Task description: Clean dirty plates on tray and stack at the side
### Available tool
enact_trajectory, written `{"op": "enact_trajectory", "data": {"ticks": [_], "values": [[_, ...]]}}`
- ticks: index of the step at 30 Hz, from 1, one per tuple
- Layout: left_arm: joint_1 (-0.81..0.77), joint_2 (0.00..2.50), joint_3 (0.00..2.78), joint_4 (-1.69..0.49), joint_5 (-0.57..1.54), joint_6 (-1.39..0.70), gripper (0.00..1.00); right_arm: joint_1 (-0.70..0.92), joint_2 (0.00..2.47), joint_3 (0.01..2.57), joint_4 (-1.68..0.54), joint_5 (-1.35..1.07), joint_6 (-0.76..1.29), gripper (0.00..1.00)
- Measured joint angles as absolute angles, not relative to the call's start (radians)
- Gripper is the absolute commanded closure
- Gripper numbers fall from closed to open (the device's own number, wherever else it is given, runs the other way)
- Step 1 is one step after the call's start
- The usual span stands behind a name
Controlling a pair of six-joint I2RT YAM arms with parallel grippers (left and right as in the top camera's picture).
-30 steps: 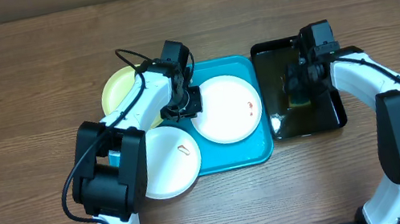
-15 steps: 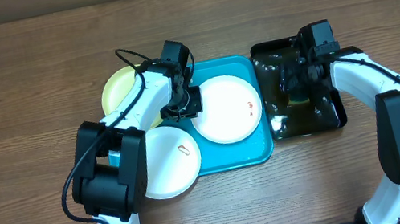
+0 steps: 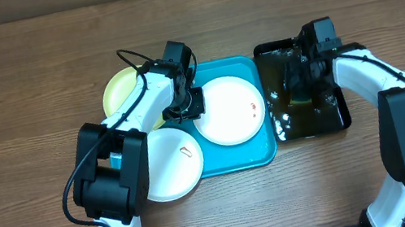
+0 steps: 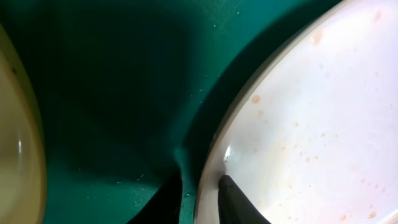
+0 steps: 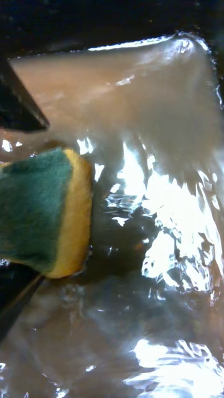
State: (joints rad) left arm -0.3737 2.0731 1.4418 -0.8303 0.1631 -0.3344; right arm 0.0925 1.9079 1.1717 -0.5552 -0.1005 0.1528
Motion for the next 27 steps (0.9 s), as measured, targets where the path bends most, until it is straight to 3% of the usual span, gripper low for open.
{"op": "enact_trajectory", "data": {"ticks": [9, 12, 15, 16, 17, 18, 19, 21, 22, 24, 25, 27], "values": [[-0.374, 2.073, 1.442, -0.830, 0.163, -0.334, 0.76, 0.092, 1.905, 1.233, -0.803, -0.102, 0.154, 0.25], [-0.374, 2.073, 1.442, -0.830, 0.163, -0.334, 0.76, 0.093, 1.905, 1.230, -0.809, -0.110, 0.157, 0.21], [-0.374, 2.073, 1.442, -0.830, 0.163, -0.334, 0.76, 0.093, 1.904, 1.198, -0.752, -0.125, 0.156, 0.25], [-0.374, 2.073, 1.442, -0.830, 0.163, -0.334, 0.76, 0.094, 1.901, 1.188, -0.738, -0.125, 0.155, 0.35], [-0.374, 2.073, 1.442, -0.830, 0.163, -0.334, 0.76, 0.093, 1.894, 1.178, -0.725, -0.131, 0.151, 0.56], [-0.374, 2.073, 1.442, -0.830, 0.163, -0.334, 0.76, 0.093, 1.891, 1.170, -0.717, -0.133, 0.147, 0.90], [-0.374, 2.073, 1.442, -0.830, 0.163, -0.334, 0.75, 0.093, 1.889, 1.160, -0.710, -0.134, 0.153, 0.96], [-0.374, 2.073, 1.442, -0.830, 0.163, -0.334, 0.76, 0.093, 1.889, 1.150, -0.708, -0.142, 0.155, 0.96], [-0.374, 2.073, 1.442, -0.830, 0.163, -0.334, 0.75, 0.093, 1.889, 1.146, -0.712, -0.146, 0.158, 0.95], [-0.374, 2.073, 1.442, -0.830, 0.163, -0.334, 0.75, 0.093, 1.889, 1.146, -0.727, -0.152, 0.165, 0.50], [-0.374, 2.073, 1.442, -0.830, 0.163, -0.334, 0.75, 0.093, 1.889, 1.149, -0.741, -0.160, 0.159, 0.32], [-0.374, 2.073, 1.442, -0.830, 0.163, -0.334, 0.73, 0.094, 1.886, 1.162, -0.768, -0.160, 0.158, 0.22]]}}
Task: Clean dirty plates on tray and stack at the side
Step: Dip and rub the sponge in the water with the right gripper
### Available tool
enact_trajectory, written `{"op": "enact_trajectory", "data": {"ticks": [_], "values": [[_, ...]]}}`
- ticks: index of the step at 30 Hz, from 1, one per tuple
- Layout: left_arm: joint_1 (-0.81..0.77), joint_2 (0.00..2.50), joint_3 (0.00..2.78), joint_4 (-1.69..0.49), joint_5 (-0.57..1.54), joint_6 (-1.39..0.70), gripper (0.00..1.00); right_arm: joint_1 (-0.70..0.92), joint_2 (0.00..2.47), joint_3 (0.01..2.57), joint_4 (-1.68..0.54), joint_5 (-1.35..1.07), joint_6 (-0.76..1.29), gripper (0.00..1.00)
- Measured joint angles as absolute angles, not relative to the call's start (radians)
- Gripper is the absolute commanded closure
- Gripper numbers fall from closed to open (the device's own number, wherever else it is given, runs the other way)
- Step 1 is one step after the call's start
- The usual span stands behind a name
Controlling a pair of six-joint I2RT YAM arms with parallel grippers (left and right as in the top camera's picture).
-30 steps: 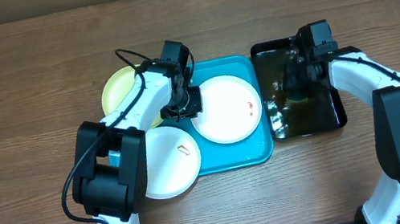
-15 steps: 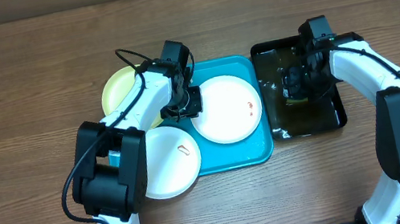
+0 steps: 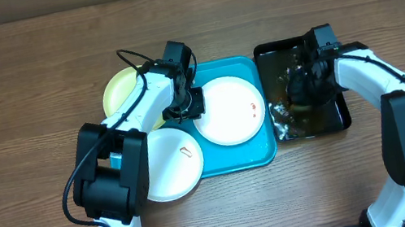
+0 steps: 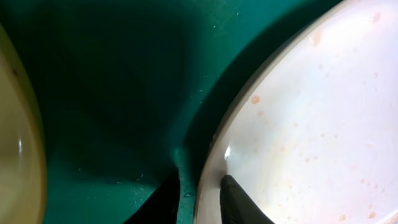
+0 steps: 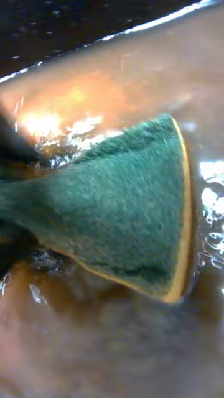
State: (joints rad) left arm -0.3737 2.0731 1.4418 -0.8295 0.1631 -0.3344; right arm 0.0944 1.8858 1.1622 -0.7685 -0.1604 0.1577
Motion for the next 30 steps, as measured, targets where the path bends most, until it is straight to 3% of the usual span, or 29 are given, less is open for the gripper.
{"op": "enact_trajectory", "data": {"ticks": [4, 5, 7, 8, 9, 12, 13, 14, 15, 16, 20, 22, 25, 29, 30], "values": [[-0.374, 2.073, 1.442, -0.829, 0.163, -0.335, 0.63, 0.094, 1.886, 1.191, -0.768, -0.159, 0.157, 0.13], [-0.374, 2.073, 1.442, -0.829, 0.163, -0.335, 0.60, 0.094, 1.886, 1.193, -0.763, -0.159, 0.157, 0.03], [-0.374, 2.073, 1.442, -0.829, 0.164, -0.334, 0.53, 0.094, 1.886, 1.194, -0.759, -0.157, 0.160, 0.00], [-0.374, 2.073, 1.443, -0.829, 0.163, -0.332, 0.40, 0.094, 1.886, 1.194, -0.760, -0.158, 0.157, 0.00], [-0.374, 2.073, 1.443, -0.829, 0.163, -0.330, 0.02, 0.094, 1.886, 1.194, -0.760, -0.158, 0.157, 0.00], [-0.374, 2.071, 1.453, -0.830, 0.163, -0.334, 0.00, 0.094, 1.886, 1.194, -0.760, -0.157, 0.156, 0.01], [-0.374, 2.070, 1.456, -0.830, 0.163, -0.335, 0.09, 0.094, 1.886, 1.194, -0.762, -0.157, 0.156, 0.14], [-0.374, 2.070, 1.456, -0.829, 0.161, -0.336, 0.28, 0.094, 1.886, 1.194, -0.764, -0.157, 0.151, 0.25], [-0.374, 2.070, 1.456, -0.830, 0.156, -0.340, 0.46, 0.094, 1.886, 1.194, -0.770, -0.157, 0.147, 0.32], [-0.374, 2.070, 1.456, -0.830, 0.155, -0.336, 0.55, 0.094, 1.886, 1.194, -0.773, -0.157, 0.147, 0.33], [-0.374, 2.073, 1.452, -0.830, 0.152, -0.334, 0.54, 0.094, 1.886, 1.193, -0.763, -0.157, 0.156, 0.34], [-0.374, 2.073, 1.452, -0.829, 0.153, -0.334, 0.57, 0.094, 1.886, 1.192, -0.759, -0.157, 0.156, 0.39], [-0.374, 2.073, 1.452, -0.830, 0.152, -0.337, 0.72, 0.094, 1.886, 1.189, -0.757, -0.157, 0.154, 0.48], [-0.375, 2.076, 1.450, -0.829, 0.152, -0.338, 0.94, 0.094, 1.886, 1.189, -0.756, -0.156, 0.157, 0.44], [-0.376, 2.077, 1.449, -0.829, 0.153, -0.340, 0.96, 0.094, 1.886, 1.189, -0.756, -0.156, 0.157, 0.43]]}}
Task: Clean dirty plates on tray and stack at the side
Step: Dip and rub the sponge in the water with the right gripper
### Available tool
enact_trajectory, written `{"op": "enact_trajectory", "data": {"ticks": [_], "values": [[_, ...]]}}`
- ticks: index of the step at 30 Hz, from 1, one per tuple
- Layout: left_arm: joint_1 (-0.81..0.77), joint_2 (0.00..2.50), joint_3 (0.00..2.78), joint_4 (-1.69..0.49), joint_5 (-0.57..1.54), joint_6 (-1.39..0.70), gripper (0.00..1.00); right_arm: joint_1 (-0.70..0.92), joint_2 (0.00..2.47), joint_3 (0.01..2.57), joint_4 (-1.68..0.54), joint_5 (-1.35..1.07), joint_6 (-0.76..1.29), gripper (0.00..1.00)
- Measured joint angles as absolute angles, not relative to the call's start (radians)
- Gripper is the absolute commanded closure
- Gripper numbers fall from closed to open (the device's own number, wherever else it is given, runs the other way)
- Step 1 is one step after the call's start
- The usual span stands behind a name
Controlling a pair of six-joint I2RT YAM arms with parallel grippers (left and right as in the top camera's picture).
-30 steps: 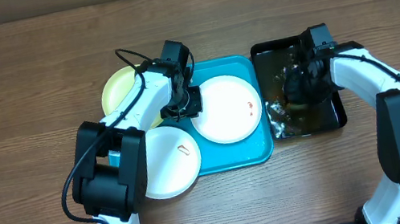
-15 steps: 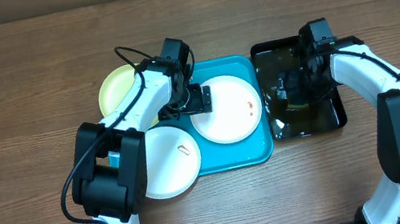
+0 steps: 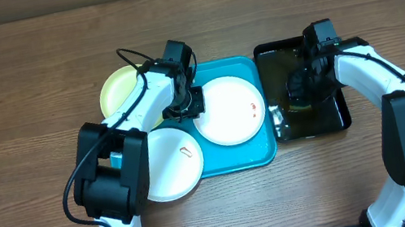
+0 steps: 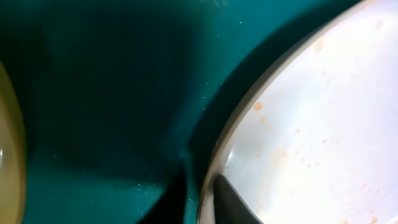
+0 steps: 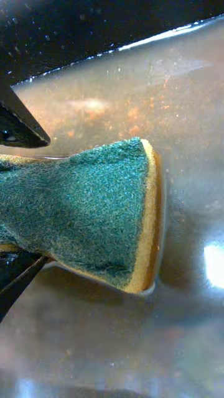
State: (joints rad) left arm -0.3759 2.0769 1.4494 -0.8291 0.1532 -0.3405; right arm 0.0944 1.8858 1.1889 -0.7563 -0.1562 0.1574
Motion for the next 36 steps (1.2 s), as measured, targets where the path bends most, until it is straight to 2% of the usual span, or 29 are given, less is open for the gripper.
{"op": "enact_trajectory", "data": {"ticks": [10, 12, 15, 17, 20, 23, 28, 31, 32, 33, 34, 36], "values": [[-0.380, 2.076, 1.451, -0.835, 0.117, -0.447, 0.96, 0.094, 1.886, 1.159, -0.719, -0.130, 0.157, 0.43], [-0.380, 2.076, 1.453, -0.837, 0.107, -0.469, 0.92, 0.094, 1.886, 1.157, -0.709, -0.126, 0.156, 0.47], [-0.380, 2.076, 1.453, -0.835, 0.085, -0.493, 0.90, 0.094, 1.886, 1.156, -0.692, -0.123, 0.155, 0.59], [-0.380, 2.076, 1.453, -0.835, 0.070, -0.500, 0.90, 0.094, 1.886, 1.155, -0.690, -0.122, 0.152, 0.61], [-0.380, 2.076, 1.453, -0.841, 0.052, -0.500, 0.90, 0.094, 1.886, 1.153, -0.690, -0.123, 0.156, 0.56], [-0.380, 2.076, 1.454, -0.849, 0.030, -0.500, 0.91, 0.094, 1.886, 1.153, -0.690, -0.123, 0.157, 0.41], [-0.380, 2.075, 1.455, -0.851, 0.025, -0.500, 0.92, 0.094, 1.885, 1.153, -0.688, -0.126, 0.154, 0.43], [-0.380, 2.075, 1.455, -0.851, 0.025, -0.500, 0.84, 0.094, 1.885, 1.153, -0.690, -0.126, 0.153, 0.41], [-0.380, 2.075, 1.455, -0.852, 0.021, -0.500, 0.80, 0.094, 1.885, 1.153, -0.693, -0.126, 0.153, 0.36], [-0.380, 2.075, 1.455, -0.854, 0.016, -0.503, 0.80, 0.094, 1.884, 1.153, -0.697, -0.126, 0.157, 0.36], [-0.380, 2.075, 1.455, -0.856, 0.013, -0.503, 0.80, 0.094, 1.882, 1.153, -0.704, -0.126, 0.154, 0.36], [-0.379, 2.075, 1.455, -0.857, 0.010, -0.503, 0.82, 0.094, 1.882, 1.153, -0.712, -0.126, 0.147, 0.48]]}}
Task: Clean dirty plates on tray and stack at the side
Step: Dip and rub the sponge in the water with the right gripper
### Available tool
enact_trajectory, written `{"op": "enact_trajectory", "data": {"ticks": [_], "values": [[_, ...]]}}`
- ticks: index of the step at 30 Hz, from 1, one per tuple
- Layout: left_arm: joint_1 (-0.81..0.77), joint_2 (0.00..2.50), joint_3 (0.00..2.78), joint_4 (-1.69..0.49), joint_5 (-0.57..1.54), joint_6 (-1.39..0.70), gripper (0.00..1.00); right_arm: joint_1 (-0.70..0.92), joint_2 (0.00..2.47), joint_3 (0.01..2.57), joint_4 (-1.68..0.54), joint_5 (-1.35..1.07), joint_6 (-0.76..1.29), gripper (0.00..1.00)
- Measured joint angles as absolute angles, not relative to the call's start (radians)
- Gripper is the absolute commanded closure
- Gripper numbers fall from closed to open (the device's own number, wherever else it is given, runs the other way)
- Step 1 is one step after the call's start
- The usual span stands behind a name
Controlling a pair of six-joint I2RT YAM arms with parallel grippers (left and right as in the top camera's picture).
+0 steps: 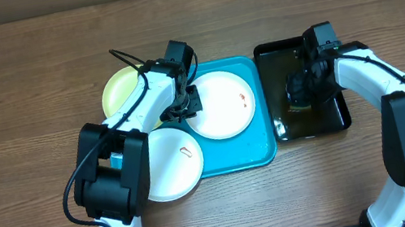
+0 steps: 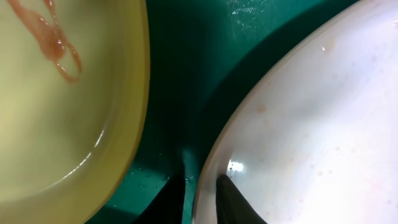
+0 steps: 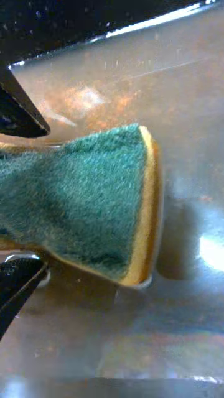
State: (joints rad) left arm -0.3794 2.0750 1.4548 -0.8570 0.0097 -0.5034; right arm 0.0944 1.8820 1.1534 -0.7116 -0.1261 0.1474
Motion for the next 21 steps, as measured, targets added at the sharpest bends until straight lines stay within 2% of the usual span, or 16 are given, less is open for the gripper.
{"op": "enact_trajectory", "data": {"ticks": [2, 5, 6, 8, 9, 10, 11, 12, 14, 19, 21], "values": [[-0.379, 2.075, 1.455, -0.857, 0.010, -0.505, 0.84, 0.094, 1.882, 1.153, -0.715, -0.126, 0.149, 0.54], [-0.379, 2.075, 1.455, -0.857, 0.010, -0.504, 0.87, 0.094, 1.882, 1.151, -0.710, -0.126, 0.161, 0.58], [-0.379, 2.075, 1.455, -0.857, 0.010, -0.505, 0.87, 0.094, 1.882, 1.151, -0.709, -0.126, 0.163, 0.64], [-0.379, 2.075, 1.455, -0.857, 0.010, -0.504, 0.90, 0.094, 1.882, 1.151, -0.707, -0.126, 0.168, 0.84], [-0.379, 2.075, 1.455, -0.857, 0.010, -0.504, 0.90, 0.094, 1.882, 1.151, -0.707, -0.127, 0.168, 0.85], [-0.379, 2.075, 1.455, -0.857, 0.010, -0.504, 0.90, 0.094, 1.882, 1.151, -0.709, -0.127, 0.176, 0.85], [-0.379, 2.075, 1.455, -0.858, 0.010, -0.504, 0.90, 0.094, 1.882, 1.150, -0.712, -0.126, 0.184, 0.80], [-0.379, 2.075, 1.455, -0.858, 0.010, -0.504, 0.90, 0.094, 1.882, 1.150, -0.715, -0.127, 0.193, 0.62], [-0.379, 2.075, 1.455, -0.858, 0.010, -0.504, 0.89, 0.094, 1.882, 1.150, -0.725, -0.126, 0.201, 0.50], [-0.379, 2.075, 1.455, -0.859, 0.008, -0.504, 0.88, 0.096, 1.879, 1.150, -0.746, -0.128, 0.205, 0.48], [-0.379, 2.075, 1.455, -0.859, 0.006, -0.504, 0.88, 0.096, 1.878, 1.150, -0.762, -0.127, 0.204, 0.56]]}}
